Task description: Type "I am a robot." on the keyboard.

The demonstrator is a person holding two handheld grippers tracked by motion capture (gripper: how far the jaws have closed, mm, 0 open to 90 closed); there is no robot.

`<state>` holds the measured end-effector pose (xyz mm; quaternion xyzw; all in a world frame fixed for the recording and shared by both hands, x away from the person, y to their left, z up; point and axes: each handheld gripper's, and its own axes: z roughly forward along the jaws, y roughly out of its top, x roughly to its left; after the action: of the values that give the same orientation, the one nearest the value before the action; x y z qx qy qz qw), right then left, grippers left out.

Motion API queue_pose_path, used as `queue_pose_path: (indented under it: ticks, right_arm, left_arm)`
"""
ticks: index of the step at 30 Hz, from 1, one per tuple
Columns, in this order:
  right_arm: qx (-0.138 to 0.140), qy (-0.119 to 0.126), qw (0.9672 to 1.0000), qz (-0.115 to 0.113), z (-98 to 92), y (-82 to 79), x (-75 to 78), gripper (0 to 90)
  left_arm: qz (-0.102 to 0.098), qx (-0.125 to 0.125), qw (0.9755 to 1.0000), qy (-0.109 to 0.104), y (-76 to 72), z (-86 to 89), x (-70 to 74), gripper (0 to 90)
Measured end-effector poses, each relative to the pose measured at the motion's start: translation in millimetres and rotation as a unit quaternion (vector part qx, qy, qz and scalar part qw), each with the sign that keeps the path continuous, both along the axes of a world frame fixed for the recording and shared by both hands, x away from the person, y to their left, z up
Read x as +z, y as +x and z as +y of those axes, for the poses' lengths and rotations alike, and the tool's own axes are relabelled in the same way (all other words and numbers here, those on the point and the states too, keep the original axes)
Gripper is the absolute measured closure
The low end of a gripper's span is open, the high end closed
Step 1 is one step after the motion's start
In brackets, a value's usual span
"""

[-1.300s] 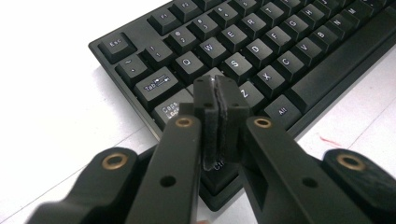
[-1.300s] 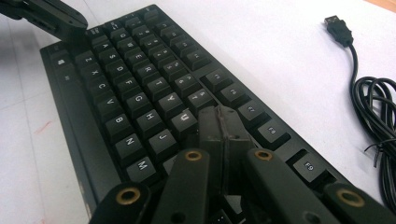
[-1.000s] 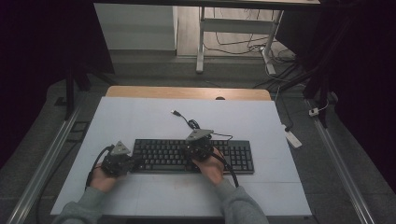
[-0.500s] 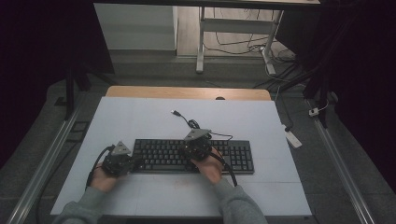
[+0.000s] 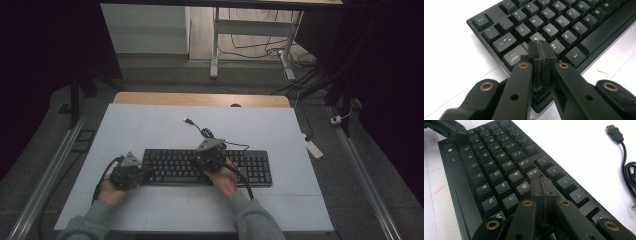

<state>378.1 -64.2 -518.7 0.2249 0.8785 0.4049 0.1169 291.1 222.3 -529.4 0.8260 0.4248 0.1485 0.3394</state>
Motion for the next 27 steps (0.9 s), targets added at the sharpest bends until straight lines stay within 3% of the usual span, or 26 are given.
queue_pose_path:
  ticks: [7,11,16,24,27]
  right_arm:
    - [0.004,-0.015,0.9999,0.0,2.6,-0.6,-2.2,89.7]
    - [0.005,-0.012,0.9999,-0.001,2.5,-0.5,-1.3,89.8]
    - [0.005,0.02,0.9997,-0.011,-3.1,-4.1,8.4,89.8]
    - [0.012,0.026,0.9996,-0.009,-5.0,-6.0,8.5,89.6]
    - [0.013,0.032,0.9994,-0.007,-6.7,-6.1,10.1,83.9]
  left_arm:
    - [-0.003,-0.001,1.0,0.001,-0.2,-0.5,-0.7,88.7]
    - [-0.006,0.0,1.0,0.0,-0.8,-0.5,0.6,88.7]
    - [-0.023,0.006,0.9995,-0.019,-3.2,2.7,7.5,88.6]
    - [-0.026,0.009,0.9991,-0.031,-4.3,5.3,10.0,87.7]
    - [-0.027,0.009,0.9987,-0.043,-4.5,7.5,11.5,83.7]
